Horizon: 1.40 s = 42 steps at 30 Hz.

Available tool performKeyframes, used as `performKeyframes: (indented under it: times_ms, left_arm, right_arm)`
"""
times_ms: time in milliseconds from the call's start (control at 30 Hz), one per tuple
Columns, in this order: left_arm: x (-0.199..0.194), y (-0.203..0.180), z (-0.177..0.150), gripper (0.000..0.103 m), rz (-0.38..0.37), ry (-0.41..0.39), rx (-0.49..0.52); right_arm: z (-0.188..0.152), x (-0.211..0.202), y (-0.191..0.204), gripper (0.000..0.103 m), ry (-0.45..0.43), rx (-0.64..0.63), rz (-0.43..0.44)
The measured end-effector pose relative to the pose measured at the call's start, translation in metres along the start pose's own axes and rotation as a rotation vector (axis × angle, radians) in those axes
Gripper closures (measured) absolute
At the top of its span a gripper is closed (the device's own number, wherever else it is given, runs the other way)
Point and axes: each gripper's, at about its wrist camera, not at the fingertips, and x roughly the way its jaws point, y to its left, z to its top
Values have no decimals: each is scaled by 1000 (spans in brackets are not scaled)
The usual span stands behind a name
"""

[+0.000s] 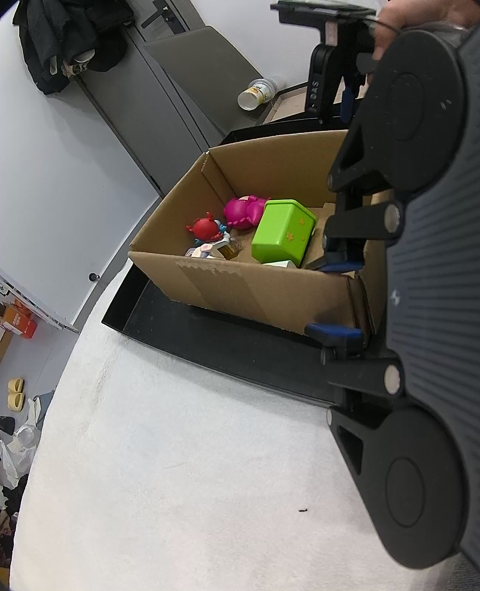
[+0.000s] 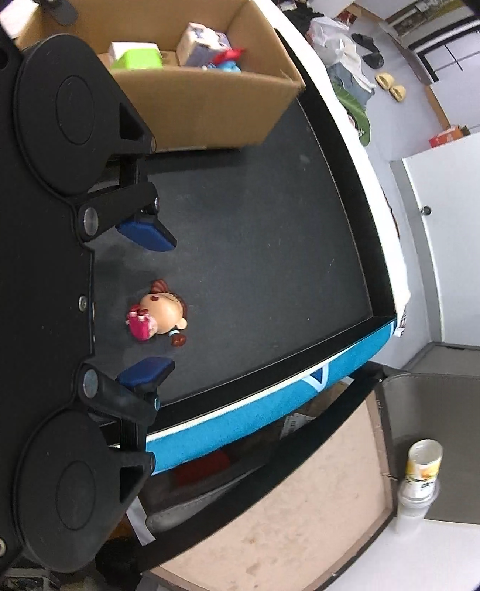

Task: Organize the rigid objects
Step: 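Move the right gripper to the doll figurine and close on it, then lift the doll figurine with the right gripper and carry it into the box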

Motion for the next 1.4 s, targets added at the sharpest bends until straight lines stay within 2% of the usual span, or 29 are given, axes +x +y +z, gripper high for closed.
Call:
performKeyframes:
  times_ms: [100, 167, 200, 233, 267, 533, 867, 1400]
  left_arm:
    - [0, 0, -1, 77, 1, 0, 3]
    - [0, 0, 0, 77, 1, 0, 2]
    - [0, 0, -1, 77, 1, 0, 1]
    - [0, 0, 0, 77, 0, 1, -1]
    - [0, 0, 0, 77, -1, 1, -2]
    - [0, 0, 0, 77, 0, 2, -1]
    - [0, 0, -1, 77, 1, 0, 5]
    - [-1, 0, 0, 77, -3, 4, -3]
  right_arm:
    - [0, 9, 1, 39, 17, 7, -14]
    - [-1, 16, 1, 43, 44, 6, -1]
    - [-2, 18, 0, 52, 54, 3, 0]
    - [-4, 20, -1, 66, 62, -1, -2]
    - [-6, 20, -1, 73, 69, -6, -4]
    - [-11, -12, 6, 73, 15, -78, 14]
    - [-11, -68, 22, 73, -82, -140, 131]
    - [-5, -108, 83, 73, -168, -296, 215]
